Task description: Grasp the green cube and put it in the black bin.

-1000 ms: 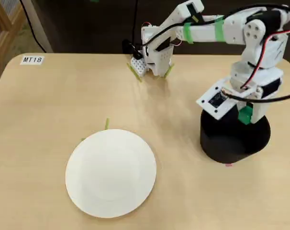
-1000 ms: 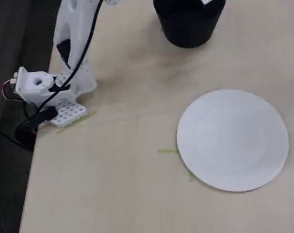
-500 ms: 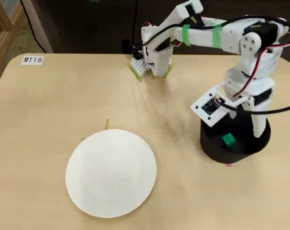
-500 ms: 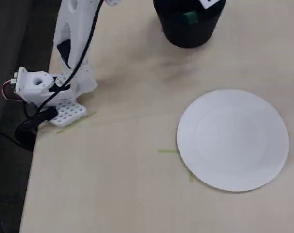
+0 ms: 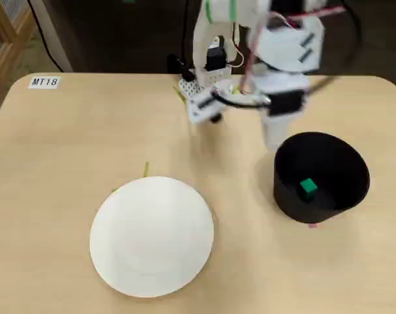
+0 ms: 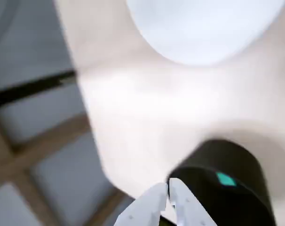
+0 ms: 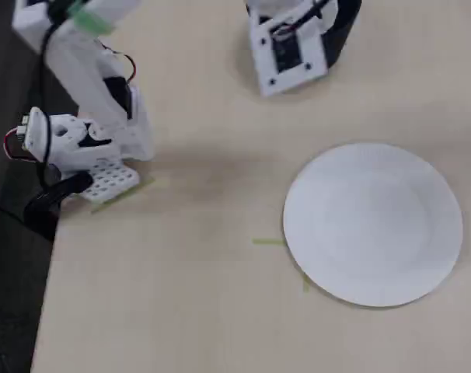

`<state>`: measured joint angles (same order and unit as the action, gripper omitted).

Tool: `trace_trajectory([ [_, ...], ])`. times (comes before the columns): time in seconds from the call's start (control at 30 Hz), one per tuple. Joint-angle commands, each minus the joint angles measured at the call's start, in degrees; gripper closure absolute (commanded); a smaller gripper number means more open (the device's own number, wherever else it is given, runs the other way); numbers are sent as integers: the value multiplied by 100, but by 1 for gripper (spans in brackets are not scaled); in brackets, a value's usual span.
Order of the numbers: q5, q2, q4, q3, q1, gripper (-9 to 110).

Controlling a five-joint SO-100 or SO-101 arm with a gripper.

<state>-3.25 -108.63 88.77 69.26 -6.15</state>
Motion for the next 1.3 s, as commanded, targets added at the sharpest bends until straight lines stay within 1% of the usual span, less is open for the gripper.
trace_trajectory([
  [0.0, -26, -2408, -1292, 2417, 413, 102],
  [0.13, -193, -3665, -1907, 4386, 369, 102],
  [0.23, -246, -4518, -2065, 5616, 360, 102],
  [0.43, 0, -5062, -2145, 6847, 272, 102],
  [0.63, -149, -6662, -2215, 8420, 193, 102],
  [0.73, -237, -7497, -1907, 8956, 185, 102],
  [1.0, -70, -7497, -2109, 9738, 26, 102],
  [1.27, -26, -7497, -2153, 9782, -9, 102],
])
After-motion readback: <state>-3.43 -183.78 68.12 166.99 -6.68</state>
